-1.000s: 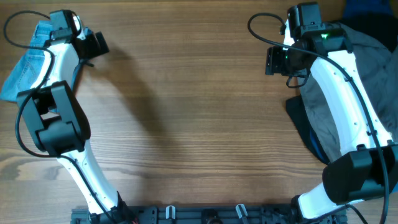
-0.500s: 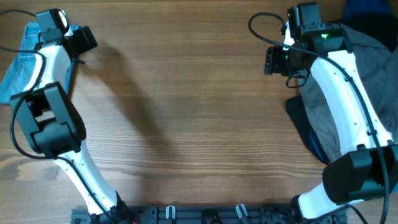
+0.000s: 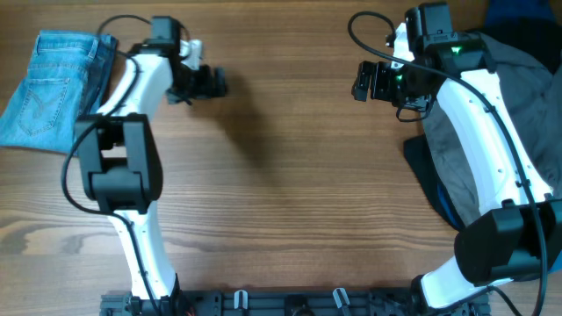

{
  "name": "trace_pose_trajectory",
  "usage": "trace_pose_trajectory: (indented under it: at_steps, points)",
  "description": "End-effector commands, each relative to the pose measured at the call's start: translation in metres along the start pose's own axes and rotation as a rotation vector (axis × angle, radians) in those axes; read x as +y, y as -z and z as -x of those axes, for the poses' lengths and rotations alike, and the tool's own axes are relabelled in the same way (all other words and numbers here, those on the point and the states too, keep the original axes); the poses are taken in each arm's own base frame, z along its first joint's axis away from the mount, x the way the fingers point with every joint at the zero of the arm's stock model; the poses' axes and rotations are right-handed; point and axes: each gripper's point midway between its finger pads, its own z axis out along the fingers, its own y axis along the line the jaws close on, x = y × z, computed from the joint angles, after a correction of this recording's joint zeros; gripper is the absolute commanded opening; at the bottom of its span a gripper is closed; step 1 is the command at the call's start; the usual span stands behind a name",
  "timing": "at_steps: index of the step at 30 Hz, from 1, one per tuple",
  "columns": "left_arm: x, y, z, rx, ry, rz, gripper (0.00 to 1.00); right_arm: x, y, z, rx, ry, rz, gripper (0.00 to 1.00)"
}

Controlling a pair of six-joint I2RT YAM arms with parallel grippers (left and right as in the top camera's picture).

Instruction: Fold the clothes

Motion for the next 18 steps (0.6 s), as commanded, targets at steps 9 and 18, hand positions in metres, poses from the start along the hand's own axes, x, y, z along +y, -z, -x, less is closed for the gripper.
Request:
trace_pose_trajectory:
  at_steps: [9,18]
  points:
    - [-0.060,0.105,-0.077,0.198,-0.017,-0.011,1.00,-0.048,0.008,-0.034,0.184,-0.123,0.036,1.00]
    - [-0.037,0.191,-0.130,0.229,0.164,0.208,1.00,-0.056,0.035,-0.069,0.292,-0.131,0.041,1.00]
